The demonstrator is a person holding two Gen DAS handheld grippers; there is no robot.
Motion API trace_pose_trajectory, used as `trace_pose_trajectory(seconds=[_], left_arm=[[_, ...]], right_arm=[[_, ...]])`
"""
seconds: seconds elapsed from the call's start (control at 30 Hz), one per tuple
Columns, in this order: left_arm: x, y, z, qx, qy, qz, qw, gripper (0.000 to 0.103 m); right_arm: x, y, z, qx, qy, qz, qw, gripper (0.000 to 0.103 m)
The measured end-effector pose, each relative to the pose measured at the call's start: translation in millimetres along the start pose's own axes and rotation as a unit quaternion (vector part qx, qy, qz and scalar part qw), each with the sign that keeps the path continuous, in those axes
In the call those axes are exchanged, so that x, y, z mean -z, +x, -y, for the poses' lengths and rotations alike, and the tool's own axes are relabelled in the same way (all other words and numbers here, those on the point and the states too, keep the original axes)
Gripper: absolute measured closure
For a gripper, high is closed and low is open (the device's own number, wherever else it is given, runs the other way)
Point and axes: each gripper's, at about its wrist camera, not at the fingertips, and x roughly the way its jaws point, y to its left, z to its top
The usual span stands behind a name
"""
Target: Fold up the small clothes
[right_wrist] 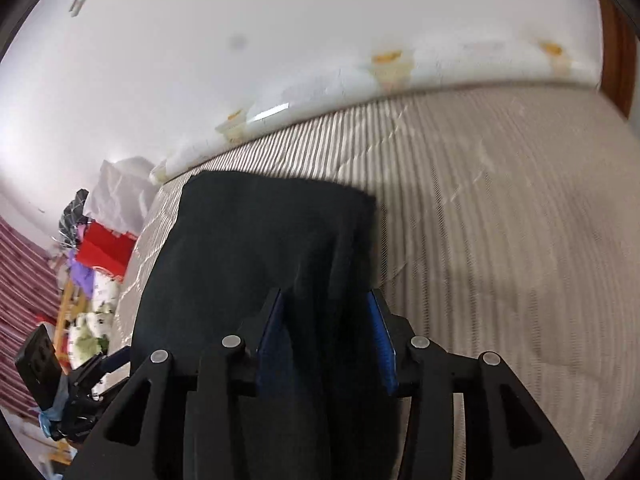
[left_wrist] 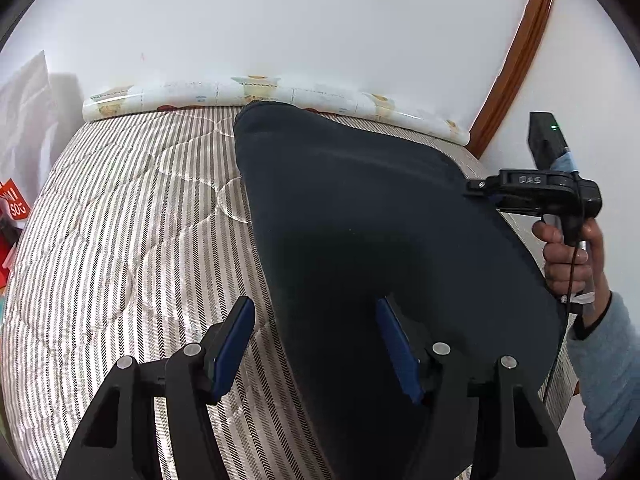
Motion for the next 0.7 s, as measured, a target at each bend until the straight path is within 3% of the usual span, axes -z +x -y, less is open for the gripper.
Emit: trace_pose_trajectory(seconds=[0.03, 0.2, 0.3, 0.43, 0.53, 0.7], left_arm=[[0.0, 0.4, -0.1, -0.001, -0.001, -0.001, 1.0000, 0.041], [0.4, 1.4, 1.2, -0.001, 0.000, -0.002, 1.0000, 0.041], [1.2, 0.3, 1.3, 0.000, -0.003, -0.001, 1.0000, 0.041], [4.8, -3.3, 1.7, -0.002, -0.004, -0.002, 1.0000, 0.041], [6.9, -7.4, 4.0, -0.009, -0.001, 0.000, 1.0000, 0.041], [14.2, -12.8, 12.2, -0.017, 0.002, 0.000, 0.9998, 0.041]], right_arm=[[-1.1, 4.6, 1.3, -0.012, 0.001, -0.008, 1.000, 0.098], [-11.8, -20.6, -8.5, -0.030, -0.040, 0.037, 0.998, 0.097], [-13.1, -14.5, -12.9, -0.007, -0.061, 0.020, 0.998, 0.097], [-9.0, -15.3, 3.2, -0.003, -0.037, 0.017, 0.999, 0.097], [-1.9, -24.9, 7.8, 0.046, -0.024, 0.032, 0.998, 0.100], [28.2, -64.5, -1.3, 0.050, -0.032, 0.063, 0.996, 0.096]])
